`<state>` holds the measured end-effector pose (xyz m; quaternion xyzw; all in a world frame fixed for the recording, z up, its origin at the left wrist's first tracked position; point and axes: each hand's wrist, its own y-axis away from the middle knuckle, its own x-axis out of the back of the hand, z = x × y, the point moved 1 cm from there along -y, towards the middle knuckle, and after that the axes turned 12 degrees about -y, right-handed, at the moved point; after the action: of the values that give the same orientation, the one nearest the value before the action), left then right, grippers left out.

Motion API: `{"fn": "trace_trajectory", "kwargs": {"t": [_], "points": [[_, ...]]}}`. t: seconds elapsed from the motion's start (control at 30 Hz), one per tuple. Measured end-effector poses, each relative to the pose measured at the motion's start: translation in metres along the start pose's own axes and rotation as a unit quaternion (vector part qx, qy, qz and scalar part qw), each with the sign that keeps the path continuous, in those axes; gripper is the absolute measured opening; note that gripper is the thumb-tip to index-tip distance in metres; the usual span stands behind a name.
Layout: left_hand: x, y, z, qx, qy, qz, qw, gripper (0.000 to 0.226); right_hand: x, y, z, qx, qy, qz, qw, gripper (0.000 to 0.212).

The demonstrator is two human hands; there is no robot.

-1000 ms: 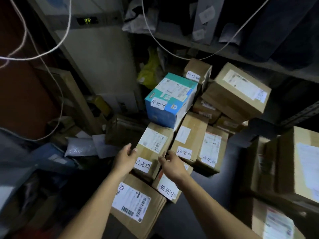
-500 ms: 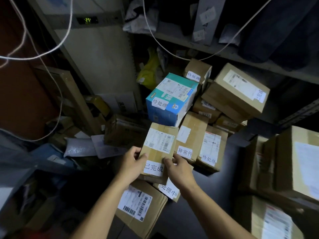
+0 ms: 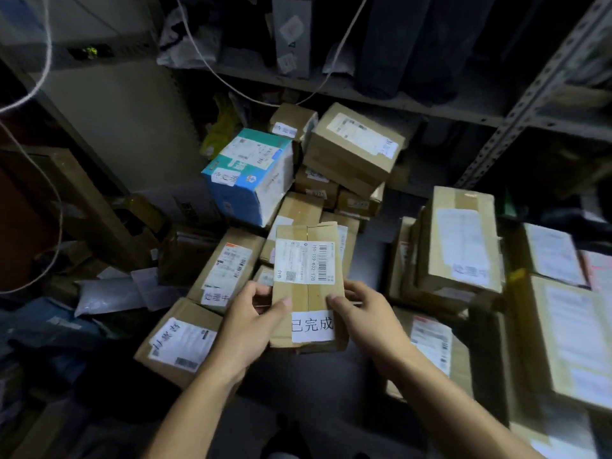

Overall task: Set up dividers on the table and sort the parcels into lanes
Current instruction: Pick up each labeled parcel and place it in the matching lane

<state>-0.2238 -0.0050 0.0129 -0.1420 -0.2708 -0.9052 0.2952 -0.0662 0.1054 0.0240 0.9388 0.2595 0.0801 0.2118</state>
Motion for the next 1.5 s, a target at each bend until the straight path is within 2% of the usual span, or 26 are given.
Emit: {"fn": "trace_trajectory", "kwargs": {"t": [0.23, 0.53, 0.73, 1.2, 1.5], "points": [[-0.07, 0.075, 0.039, -0.083, -0.018, 0.006, 0.996, 0.02, 0.095, 0.072, -0.001, 0.04, -0.018, 0.031, 0.999, 0.028], [-0.161, 0.131, 0.069, -0.136, -0.055, -0.064, 0.987, 0.019, 0.202, 0.146, 0.022, 0.057, -0.068, 0.1, 0.991, 0.017], [-0.216, 0.151, 0.081, -0.15, -0.068, -0.122, 0.979, 0.021, 0.254, 0.176, 0.041, 0.053, -0.079, 0.137, 0.986, 0.018], [-0.262, 0.147, 0.122, -0.167, -0.076, -0.188, 0.965, 0.02, 0.301, 0.183, 0.035, 0.058, -0.088, 0.211, 0.972, 0.019], [-0.314, 0.133, 0.199, -0.22, -0.042, -0.202, 0.954, 0.019, 0.368, 0.168, -0.011, 0.111, -0.101, 0.245, 0.958, 0.02]]}}
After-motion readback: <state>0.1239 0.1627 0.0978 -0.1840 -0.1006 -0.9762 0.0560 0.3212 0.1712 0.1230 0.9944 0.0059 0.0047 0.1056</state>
